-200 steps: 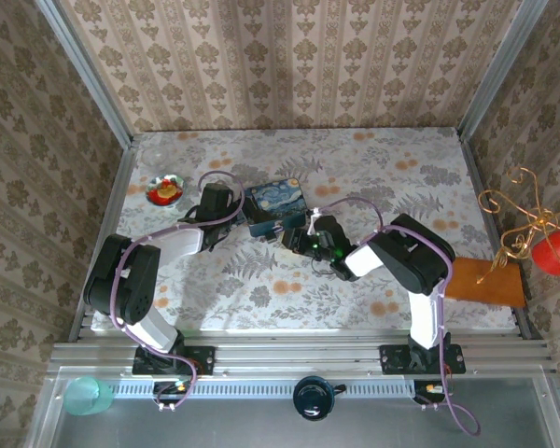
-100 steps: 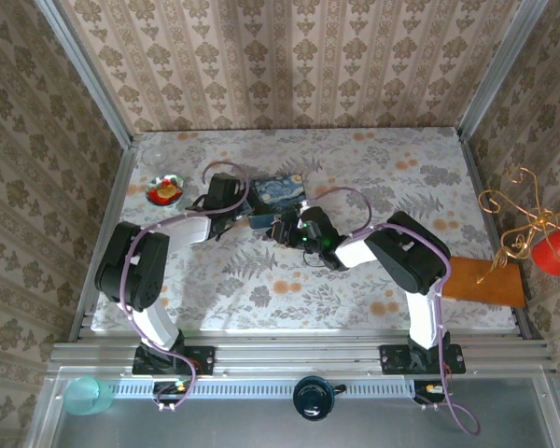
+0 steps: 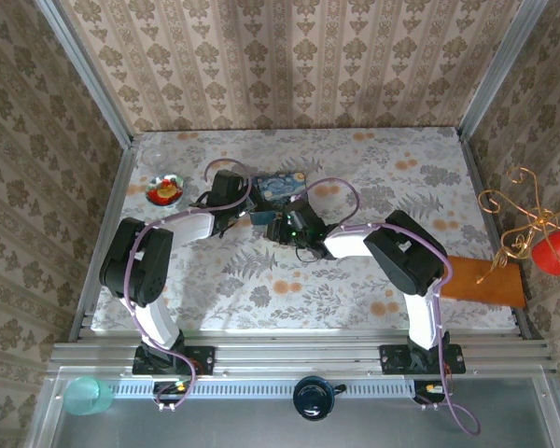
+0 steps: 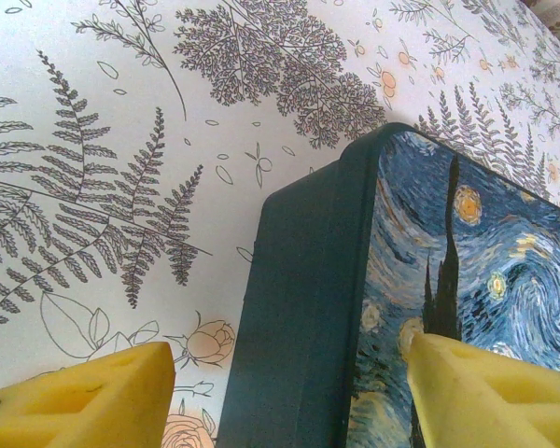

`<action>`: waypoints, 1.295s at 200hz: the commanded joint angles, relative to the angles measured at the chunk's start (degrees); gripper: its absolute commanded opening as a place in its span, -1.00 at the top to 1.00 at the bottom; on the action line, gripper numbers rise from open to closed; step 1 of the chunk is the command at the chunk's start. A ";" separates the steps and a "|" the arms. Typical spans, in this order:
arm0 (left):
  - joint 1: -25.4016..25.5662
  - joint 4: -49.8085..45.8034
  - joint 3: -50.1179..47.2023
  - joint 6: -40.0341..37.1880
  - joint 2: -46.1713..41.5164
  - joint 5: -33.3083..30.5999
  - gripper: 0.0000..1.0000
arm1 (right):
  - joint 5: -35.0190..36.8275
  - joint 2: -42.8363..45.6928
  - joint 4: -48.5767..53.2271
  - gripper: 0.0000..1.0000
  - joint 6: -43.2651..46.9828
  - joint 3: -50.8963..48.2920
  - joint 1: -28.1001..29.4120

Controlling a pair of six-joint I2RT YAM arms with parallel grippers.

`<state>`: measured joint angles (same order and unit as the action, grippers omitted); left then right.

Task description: Unlock a padlock with a key

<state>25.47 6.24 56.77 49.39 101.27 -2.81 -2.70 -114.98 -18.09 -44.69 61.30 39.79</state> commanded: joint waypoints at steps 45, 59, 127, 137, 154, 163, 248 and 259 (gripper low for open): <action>-0.01 -14.29 -4.36 0.22 3.08 -2.50 -0.34 | 2.83 -5.77 15.55 0.15 -0.98 5.28 0.40; 0.27 -13.57 -5.25 0.68 2.79 -2.47 -0.34 | 2.61 -6.16 15.98 0.22 -1.51 5.99 0.40; 2.74 -12.74 -8.60 2.29 1.17 -4.83 -0.34 | 1.85 -5.70 11.23 0.66 -5.01 3.34 0.37; 2.76 -12.83 -9.02 2.38 0.95 -5.31 -0.34 | 2.02 -4.94 10.57 0.72 -5.11 2.51 0.38; 2.55 -12.86 -9.64 2.47 0.56 -5.89 -0.34 | 2.04 -3.19 8.37 0.79 -5.36 0.40 0.25; 2.27 -12.69 -9.89 2.47 0.50 -5.80 -0.34 | 1.57 -2.21 5.87 0.82 -6.47 -1.52 -0.06; 2.65 -12.31 -10.57 3.26 -0.20 -5.39 -0.32 | -6.18 0.29 -16.86 1.00 -19.56 -12.41 -4.46; 2.87 -12.18 -10.78 3.35 -0.41 -5.54 -0.32 | -6.61 0.27 -17.93 1.00 -19.86 -12.64 -4.78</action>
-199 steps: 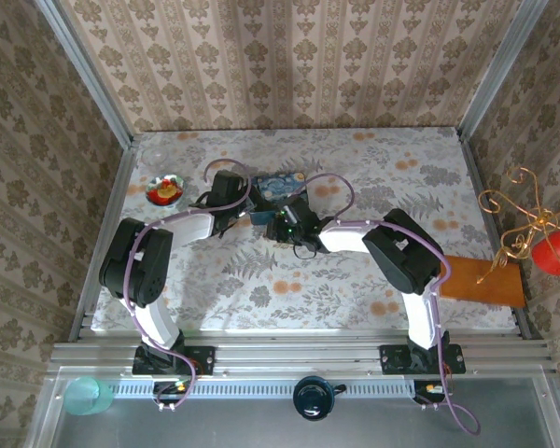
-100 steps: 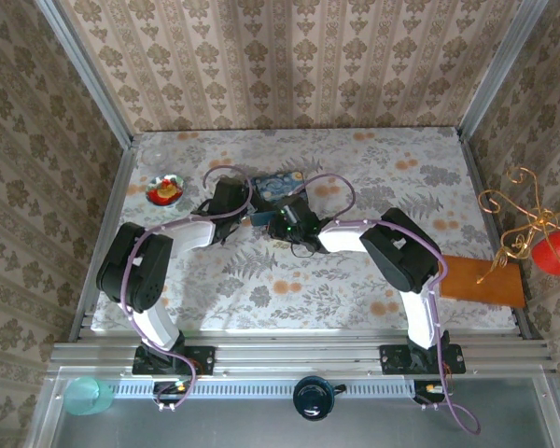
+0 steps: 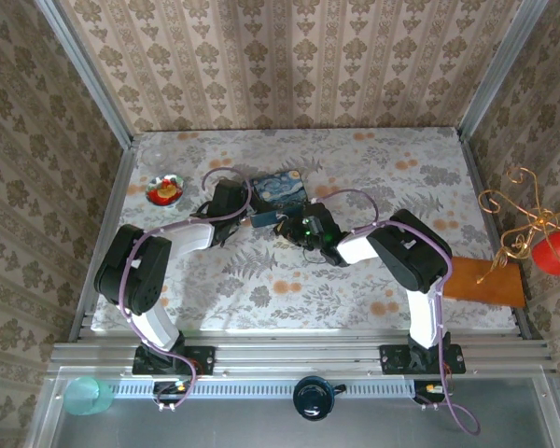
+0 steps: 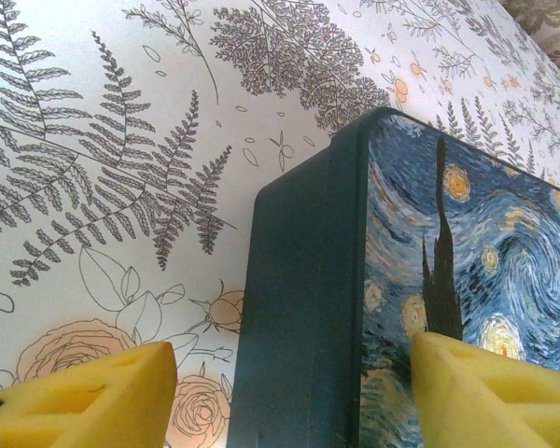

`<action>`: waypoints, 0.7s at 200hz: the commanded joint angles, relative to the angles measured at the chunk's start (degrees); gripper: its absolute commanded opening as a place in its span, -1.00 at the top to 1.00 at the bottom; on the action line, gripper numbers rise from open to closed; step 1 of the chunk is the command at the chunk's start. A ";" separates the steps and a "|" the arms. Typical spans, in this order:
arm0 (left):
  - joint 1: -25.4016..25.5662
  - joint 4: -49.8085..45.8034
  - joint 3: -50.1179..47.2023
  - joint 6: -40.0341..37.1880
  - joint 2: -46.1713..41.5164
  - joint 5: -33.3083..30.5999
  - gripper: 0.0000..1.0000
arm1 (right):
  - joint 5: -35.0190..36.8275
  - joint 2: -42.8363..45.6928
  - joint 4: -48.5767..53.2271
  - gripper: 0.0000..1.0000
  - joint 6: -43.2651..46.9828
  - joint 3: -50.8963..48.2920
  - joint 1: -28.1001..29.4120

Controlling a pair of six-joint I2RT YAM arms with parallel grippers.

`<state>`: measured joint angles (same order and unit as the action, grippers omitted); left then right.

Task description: Unlock a padlock with a key

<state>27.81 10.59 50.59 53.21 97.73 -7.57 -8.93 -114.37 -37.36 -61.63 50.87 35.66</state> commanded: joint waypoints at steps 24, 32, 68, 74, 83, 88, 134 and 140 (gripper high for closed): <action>0.88 -16.57 -4.78 -0.39 2.86 -0.62 -0.32 | -1.91 -0.80 -1.96 1.00 -4.22 -2.36 -1.11; 1.01 -16.57 -4.84 -0.30 2.73 -0.62 -0.32 | -2.27 -0.82 -2.89 1.00 -4.71 -2.36 -1.12; 1.28 -16.57 -5.14 -0.12 1.86 -0.57 -0.32 | -3.71 0.08 -5.93 1.00 -5.58 -2.15 -1.29; 1.28 -16.70 -5.15 -0.12 1.72 -0.46 -0.32 | -3.90 0.35 -5.66 1.00 -5.52 -1.93 -1.34; 1.28 -16.82 -5.06 -0.12 1.44 -0.43 -0.32 | -3.90 0.56 -5.87 1.00 -5.91 -2.13 -1.39; 1.28 -16.91 -5.07 -0.10 1.24 -0.50 -0.33 | -3.83 0.63 -5.96 1.00 -6.19 -2.37 -1.46; 0.94 -17.71 -4.90 -0.53 0.46 -0.78 -0.34 | -2.57 2.67 -5.90 1.00 -5.70 -5.02 -2.39; 0.85 -17.63 -4.88 -0.56 0.35 -0.41 -0.34 | -2.75 2.89 -6.18 1.00 -5.70 -5.29 -2.61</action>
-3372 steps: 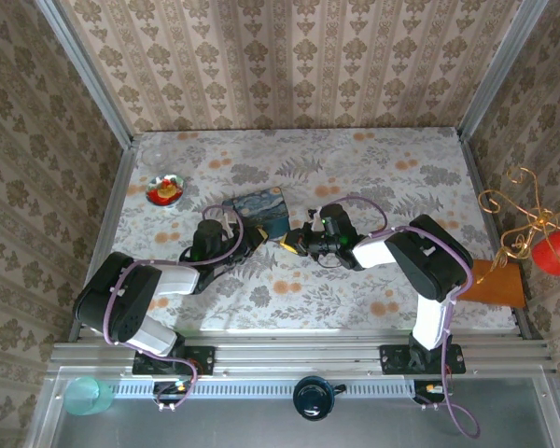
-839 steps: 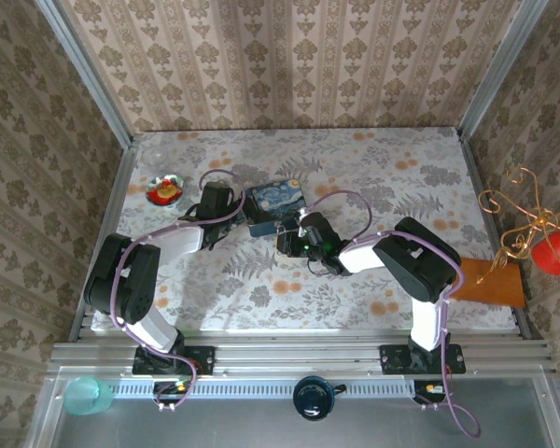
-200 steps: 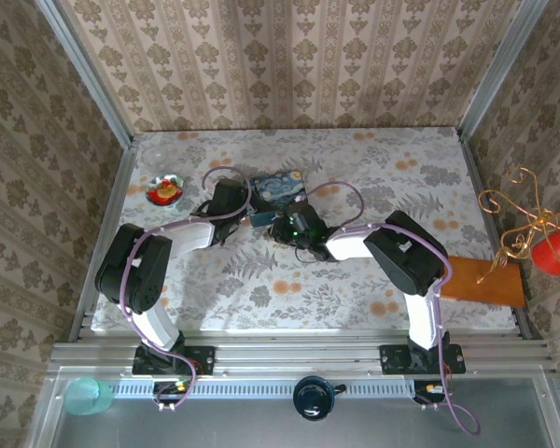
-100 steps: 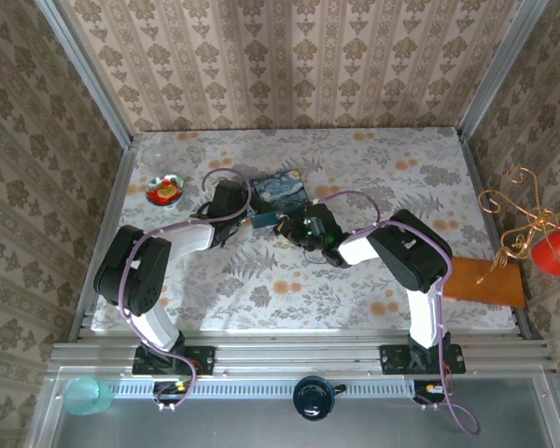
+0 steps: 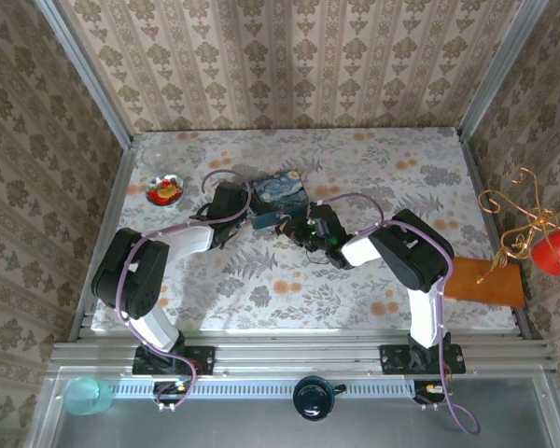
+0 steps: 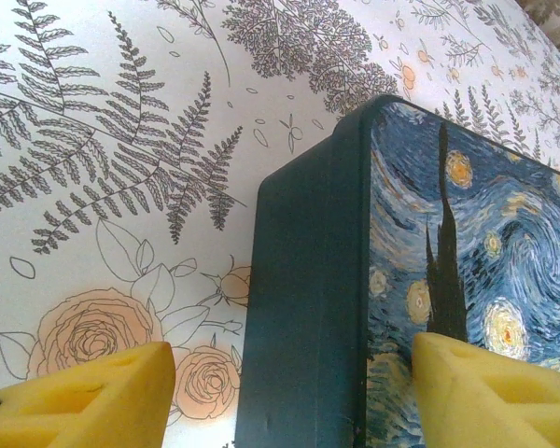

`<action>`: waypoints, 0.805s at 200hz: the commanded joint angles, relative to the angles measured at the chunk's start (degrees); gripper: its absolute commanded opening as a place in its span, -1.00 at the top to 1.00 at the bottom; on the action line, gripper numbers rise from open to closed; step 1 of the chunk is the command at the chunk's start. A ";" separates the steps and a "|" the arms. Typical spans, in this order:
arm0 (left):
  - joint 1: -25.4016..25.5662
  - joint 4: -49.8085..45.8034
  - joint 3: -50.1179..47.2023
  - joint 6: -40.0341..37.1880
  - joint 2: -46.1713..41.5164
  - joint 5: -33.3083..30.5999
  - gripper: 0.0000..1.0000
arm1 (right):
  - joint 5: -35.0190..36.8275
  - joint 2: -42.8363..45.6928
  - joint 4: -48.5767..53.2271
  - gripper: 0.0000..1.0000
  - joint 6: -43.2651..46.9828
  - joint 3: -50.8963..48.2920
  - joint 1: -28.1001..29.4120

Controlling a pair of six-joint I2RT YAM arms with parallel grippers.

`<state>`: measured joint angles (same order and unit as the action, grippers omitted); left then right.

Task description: Unlock a padlock with a key

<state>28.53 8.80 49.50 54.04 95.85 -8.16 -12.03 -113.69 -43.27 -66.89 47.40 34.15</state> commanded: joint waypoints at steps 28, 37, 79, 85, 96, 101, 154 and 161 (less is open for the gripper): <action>-0.15 -15.85 -3.82 -1.57 1.54 0.39 -0.35 | -0.01 3.28 -0.39 1.00 0.16 -2.65 -1.63; -0.23 -16.16 -3.65 -1.74 1.37 0.27 -0.35 | -0.26 3.48 -0.58 1.00 0.36 -2.83 -1.80; -0.23 -15.96 -3.68 -1.93 1.03 0.96 -0.35 | -3.48 2.83 -9.93 1.00 -1.73 -3.97 -2.37; -0.17 -15.35 -3.79 -1.75 0.97 1.35 -0.35 | -4.05 2.20 -11.49 1.00 -2.79 -3.91 -2.35; -0.23 -14.96 -3.64 -1.57 0.84 2.02 -0.36 | -4.71 1.18 -13.64 1.00 -3.97 -3.74 -2.36; -0.15 -14.96 -3.47 -1.57 0.80 2.14 -0.36 | -4.75 0.90 -13.89 1.00 -4.27 -3.66 -2.36; -0.23 -16.31 -2.94 -2.65 -0.74 1.72 -0.40 | -2.08 4.00 -4.23 1.00 -1.23 -4.59 -3.09; -0.30 -16.52 -2.85 -3.00 -0.84 1.67 -0.41 | -1.88 4.77 -2.22 1.00 -0.36 -4.76 -3.28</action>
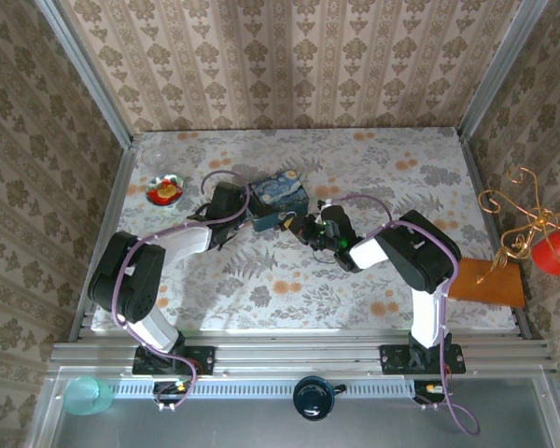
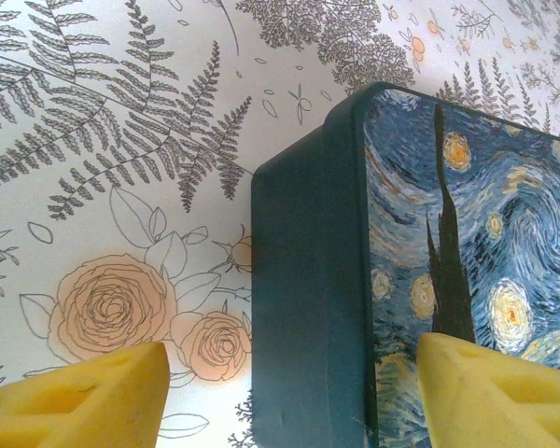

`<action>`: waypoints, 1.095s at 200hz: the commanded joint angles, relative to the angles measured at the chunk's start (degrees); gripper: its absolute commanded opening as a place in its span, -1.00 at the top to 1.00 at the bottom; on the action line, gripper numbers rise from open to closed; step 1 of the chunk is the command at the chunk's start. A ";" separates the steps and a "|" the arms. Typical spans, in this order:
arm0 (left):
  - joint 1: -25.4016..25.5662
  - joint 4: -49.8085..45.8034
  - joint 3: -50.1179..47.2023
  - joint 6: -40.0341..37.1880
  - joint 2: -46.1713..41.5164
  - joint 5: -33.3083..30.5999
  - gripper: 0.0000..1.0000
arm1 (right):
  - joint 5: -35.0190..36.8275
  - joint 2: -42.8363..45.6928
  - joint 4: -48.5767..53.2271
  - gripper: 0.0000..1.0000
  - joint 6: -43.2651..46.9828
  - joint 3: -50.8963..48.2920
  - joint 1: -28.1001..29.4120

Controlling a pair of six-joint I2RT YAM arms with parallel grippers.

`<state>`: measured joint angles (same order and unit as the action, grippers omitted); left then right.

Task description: Unlock a padlock with a key

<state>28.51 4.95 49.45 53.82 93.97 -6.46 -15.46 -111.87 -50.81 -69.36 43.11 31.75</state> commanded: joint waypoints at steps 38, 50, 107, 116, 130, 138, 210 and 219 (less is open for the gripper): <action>-1.79 -13.69 -2.92 -7.32 -0.92 -1.21 -0.52 | 1.84 8.33 20.57 1.00 11.47 0.68 -1.89; -3.16 -12.24 -3.15 -10.64 -1.91 0.60 -0.56 | 0.04 9.01 24.01 1.00 14.55 1.43 -2.46; -3.38 -14.36 -2.08 -24.61 -7.05 1.32 -0.73 | -0.12 14.18 40.66 1.00 27.31 2.83 -4.04; -3.40 -14.27 -3.00 -25.97 -8.24 1.18 -0.73 | -0.01 15.34 44.35 1.00 29.84 3.72 -4.15; -3.29 -14.04 -4.64 -27.70 -10.18 0.96 -0.73 | 0.45 16.86 48.93 1.00 32.94 4.67 -4.32; -3.22 -13.51 -5.84 -28.68 -11.29 0.95 -0.73 | 0.97 17.74 50.81 1.00 34.25 4.83 -4.41; 0.63 -10.54 -14.30 -33.66 -22.42 0.21 -0.76 | 1.58 17.84 61.97 1.00 41.35 6.78 -7.20; 1.13 -10.40 -14.87 -34.36 -23.38 -0.08 -0.76 | 1.73 17.61 62.87 1.00 42.16 7.03 -7.36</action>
<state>28.62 -4.99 36.05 23.16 73.54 -5.65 -15.05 -93.95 6.09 -31.77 47.83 24.93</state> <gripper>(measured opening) 0.879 0.093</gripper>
